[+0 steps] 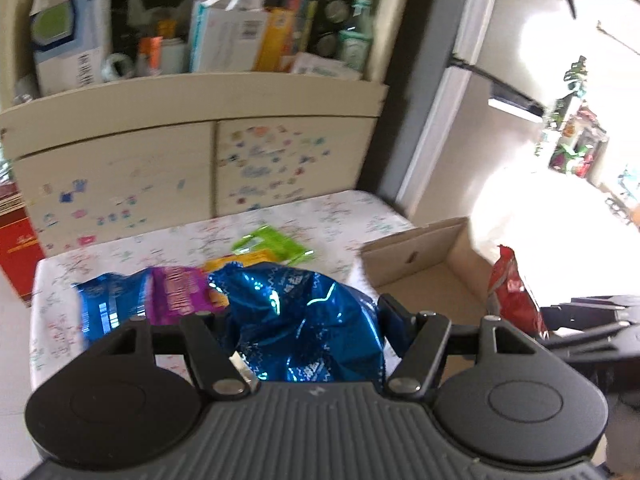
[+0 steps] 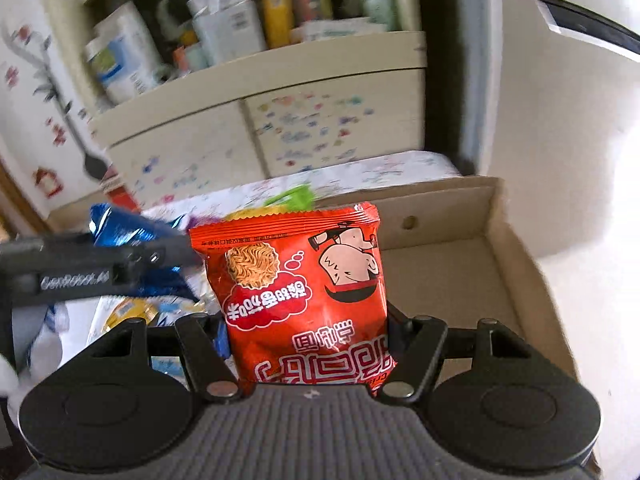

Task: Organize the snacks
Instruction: 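Open right tool dropping red bag into box while left tool releases blue bag there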

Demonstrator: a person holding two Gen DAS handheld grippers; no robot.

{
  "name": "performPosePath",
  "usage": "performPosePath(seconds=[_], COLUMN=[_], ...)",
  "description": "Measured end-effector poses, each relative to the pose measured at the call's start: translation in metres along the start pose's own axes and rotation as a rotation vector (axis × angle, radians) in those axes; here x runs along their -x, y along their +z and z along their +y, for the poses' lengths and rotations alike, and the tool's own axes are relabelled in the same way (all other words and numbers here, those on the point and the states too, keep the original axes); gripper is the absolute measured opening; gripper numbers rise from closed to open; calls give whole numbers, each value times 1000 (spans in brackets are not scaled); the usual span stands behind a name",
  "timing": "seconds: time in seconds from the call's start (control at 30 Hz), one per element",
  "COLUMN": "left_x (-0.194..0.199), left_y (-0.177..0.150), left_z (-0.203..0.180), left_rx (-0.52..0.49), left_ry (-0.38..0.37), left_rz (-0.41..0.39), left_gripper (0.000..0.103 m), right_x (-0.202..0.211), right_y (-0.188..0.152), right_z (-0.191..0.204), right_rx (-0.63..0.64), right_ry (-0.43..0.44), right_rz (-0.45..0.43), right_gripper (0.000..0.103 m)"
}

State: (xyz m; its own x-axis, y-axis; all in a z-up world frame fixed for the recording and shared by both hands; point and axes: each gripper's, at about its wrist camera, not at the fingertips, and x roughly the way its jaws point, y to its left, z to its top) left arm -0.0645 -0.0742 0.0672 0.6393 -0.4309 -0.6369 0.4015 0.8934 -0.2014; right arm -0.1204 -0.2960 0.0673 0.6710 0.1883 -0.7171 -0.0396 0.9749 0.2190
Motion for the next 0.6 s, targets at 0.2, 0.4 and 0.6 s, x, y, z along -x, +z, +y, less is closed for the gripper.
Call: performPosePath(seconds=[0.2,0.4,0.6], left_x=[-4,-21,-36], left_y=[0,-13,-24], left_z=[-28,-58,-87], left_rx=[-16,-20,-53], left_ry=[-86,-159,-219], left_rz=[-16,21,55], left_gripper=[67,67,67], right_x=[18,22,19], right_y=[-2,-6,-7], right_z=[-38,-56,-64], right_rx=[-150,-226,-282], right_ry=[-97,-155,-190], right_rz=[-39,-44,-39], right_gripper=[74,74,74])
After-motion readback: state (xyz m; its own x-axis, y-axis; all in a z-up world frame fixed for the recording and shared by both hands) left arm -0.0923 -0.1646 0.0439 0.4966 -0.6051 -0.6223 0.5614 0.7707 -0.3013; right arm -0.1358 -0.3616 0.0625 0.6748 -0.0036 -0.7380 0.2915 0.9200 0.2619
